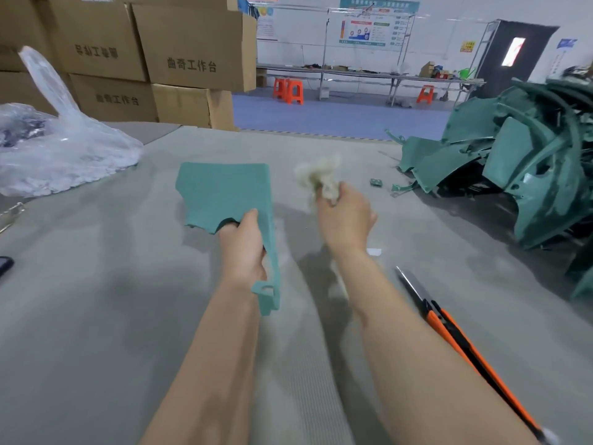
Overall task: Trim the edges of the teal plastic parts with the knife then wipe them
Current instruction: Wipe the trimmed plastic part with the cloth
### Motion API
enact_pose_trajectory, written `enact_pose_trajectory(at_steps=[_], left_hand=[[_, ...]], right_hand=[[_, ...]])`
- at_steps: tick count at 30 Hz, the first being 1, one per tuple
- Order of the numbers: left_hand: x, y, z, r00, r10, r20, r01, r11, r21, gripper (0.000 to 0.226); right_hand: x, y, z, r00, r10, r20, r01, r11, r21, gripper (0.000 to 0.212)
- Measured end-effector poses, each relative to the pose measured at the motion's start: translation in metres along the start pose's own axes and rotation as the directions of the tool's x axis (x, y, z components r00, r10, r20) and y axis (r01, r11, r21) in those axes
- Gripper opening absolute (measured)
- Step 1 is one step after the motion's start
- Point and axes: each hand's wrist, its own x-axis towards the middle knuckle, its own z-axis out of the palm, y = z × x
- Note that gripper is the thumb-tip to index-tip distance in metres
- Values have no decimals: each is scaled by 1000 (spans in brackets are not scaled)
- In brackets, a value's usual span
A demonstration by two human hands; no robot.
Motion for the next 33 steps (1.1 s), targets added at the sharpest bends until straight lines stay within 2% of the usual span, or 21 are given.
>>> enact_pose_trajectory(at_steps=[2,4,6,7,8,10,12,13,15,17,18,20,22,26,28,31,33], left_hand=[[-2,-1,4,1000,19,22,-20,1000,23,10],[-9,-2,10,998,29,58,-32,998,53,12],[-21,-5,16,995,24,102,-32,997,75,14],[-28,-9,19,992,22,124,-34,995,95,18],[-36,-12,22,990,22,140,-38,993,113,23],[-52,-21,27,987,29,161,-44,995,91,26],[-68,-28,30,977,22,210,-31,999,39,26],[-74,-32,32,971,20,240,-26,999,25,28],[-81,-43,34,964,35,263,-57,995,77,28],[-84,-53,35,958,60,279,-142,948,284,29],[-85,-58,36,946,61,318,-184,909,373,32],[-89,-67,35,908,22,418,-236,851,469,31],[-96,-73,36,866,-5,500,-282,821,496,22],[-95,-73,39,794,44,606,-410,775,481,19],[-90,-68,35,795,74,603,-425,777,465,19],[-72,-59,23,908,77,413,-286,833,474,27],[-60,-54,17,939,-72,336,-69,918,390,31]], right_hand=[[5,-13,-40,992,-1,-130,43,947,318,35],[2,-21,-85,985,85,-150,27,782,622,34],[-6,-16,-116,990,142,0,-87,601,794,22],[-12,-10,-125,985,141,103,-164,546,822,17],[-20,-2,-129,974,144,177,-227,540,811,15],[-36,16,-126,955,176,239,-297,571,765,7],[-56,29,-114,933,205,296,-357,626,693,30],[-67,32,-105,924,192,330,-371,660,654,34],[-91,36,-86,911,103,399,-344,723,599,17],[-104,39,-73,947,59,315,-218,838,500,8],[-102,42,-70,966,114,231,-211,862,461,10],[-90,52,-75,952,301,65,-289,805,518,18],[-75,63,-84,894,448,5,-347,687,639,20],[-66,79,-87,856,515,-32,-349,624,699,20],[-62,85,-92,811,585,-15,-360,519,775,22],[-54,100,-107,750,661,10,-309,338,889,19],[-57,102,-109,783,616,81,-331,303,894,20]])
